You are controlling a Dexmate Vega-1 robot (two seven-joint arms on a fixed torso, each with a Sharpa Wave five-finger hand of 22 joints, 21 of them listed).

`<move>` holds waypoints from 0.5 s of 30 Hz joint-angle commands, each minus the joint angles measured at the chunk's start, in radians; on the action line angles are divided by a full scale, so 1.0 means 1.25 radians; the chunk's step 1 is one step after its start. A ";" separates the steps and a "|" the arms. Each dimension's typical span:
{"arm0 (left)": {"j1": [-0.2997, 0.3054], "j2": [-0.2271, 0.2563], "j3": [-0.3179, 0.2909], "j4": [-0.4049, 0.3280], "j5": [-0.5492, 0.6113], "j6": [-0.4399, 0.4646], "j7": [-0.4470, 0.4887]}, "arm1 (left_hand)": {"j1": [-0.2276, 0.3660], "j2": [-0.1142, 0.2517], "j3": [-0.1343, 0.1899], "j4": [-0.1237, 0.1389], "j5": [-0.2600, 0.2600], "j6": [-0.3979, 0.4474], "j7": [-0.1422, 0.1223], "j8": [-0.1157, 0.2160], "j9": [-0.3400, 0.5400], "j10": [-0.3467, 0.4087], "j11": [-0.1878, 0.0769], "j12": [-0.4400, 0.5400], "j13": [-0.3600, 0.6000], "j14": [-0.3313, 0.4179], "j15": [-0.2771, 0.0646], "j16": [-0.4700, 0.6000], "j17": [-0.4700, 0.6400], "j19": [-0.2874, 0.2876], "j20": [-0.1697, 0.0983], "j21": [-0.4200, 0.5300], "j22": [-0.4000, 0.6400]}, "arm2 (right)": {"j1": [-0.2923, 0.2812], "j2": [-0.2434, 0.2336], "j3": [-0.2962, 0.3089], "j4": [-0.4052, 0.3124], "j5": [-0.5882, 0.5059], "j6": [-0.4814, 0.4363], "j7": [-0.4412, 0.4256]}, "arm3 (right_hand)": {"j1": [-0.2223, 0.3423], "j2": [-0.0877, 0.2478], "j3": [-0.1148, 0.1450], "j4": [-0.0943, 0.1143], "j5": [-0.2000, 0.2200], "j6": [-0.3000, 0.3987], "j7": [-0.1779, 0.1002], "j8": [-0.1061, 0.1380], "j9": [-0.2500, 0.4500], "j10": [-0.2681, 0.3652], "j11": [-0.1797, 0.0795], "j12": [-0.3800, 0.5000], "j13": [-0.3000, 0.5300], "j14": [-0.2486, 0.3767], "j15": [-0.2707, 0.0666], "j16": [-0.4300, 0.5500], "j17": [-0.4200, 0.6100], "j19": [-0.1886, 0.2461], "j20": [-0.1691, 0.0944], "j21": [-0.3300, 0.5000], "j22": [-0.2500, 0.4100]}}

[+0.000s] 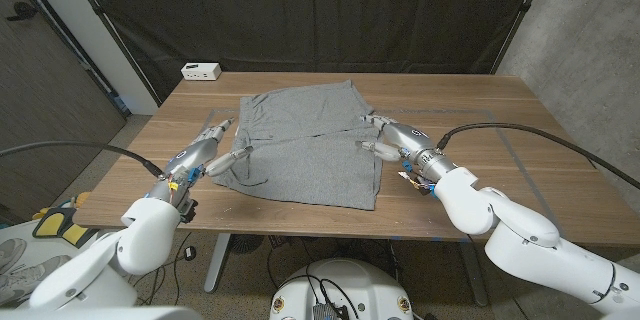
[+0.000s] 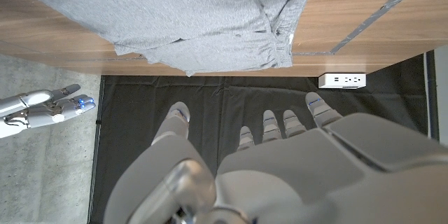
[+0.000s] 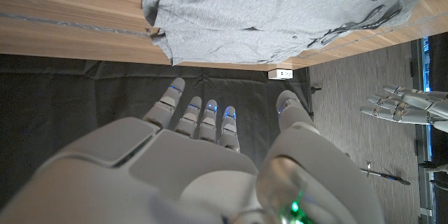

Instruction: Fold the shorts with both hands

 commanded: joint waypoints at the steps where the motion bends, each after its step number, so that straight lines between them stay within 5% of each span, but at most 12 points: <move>1: 0.027 -0.013 0.008 -0.002 0.045 0.040 -0.036 | 0.007 -0.003 0.002 -0.003 0.003 -0.010 0.001 -0.003 0.002 -0.008 0.002 -0.004 0.002 -0.009 0.001 -0.002 0.001 -0.006 0.003 0.003 0.003 | -0.012 0.000 -0.028 -0.010 -0.015 -0.018 0.032 | 0.009 0.000 0.007 0.003 0.003 0.008 0.003 0.001 0.000 0.010 0.002 0.000 0.001 0.003 -0.005 0.001 0.000 0.009 -0.002 -0.001 0.004; 15: 0.033 0.015 0.018 -0.001 0.092 0.099 -0.076 | 0.016 0.002 0.006 -0.007 0.005 -0.008 0.006 -0.001 0.003 -0.005 -0.002 -0.003 0.002 -0.010 0.000 -0.002 0.002 -0.005 0.004 0.004 0.003 | -0.054 0.011 -0.036 -0.018 -0.025 -0.045 -0.002 | 0.019 0.002 0.010 -0.001 0.003 0.012 0.005 0.001 0.000 0.015 0.001 -0.001 0.000 0.009 -0.007 0.002 -0.001 0.014 -0.003 -0.001 0.004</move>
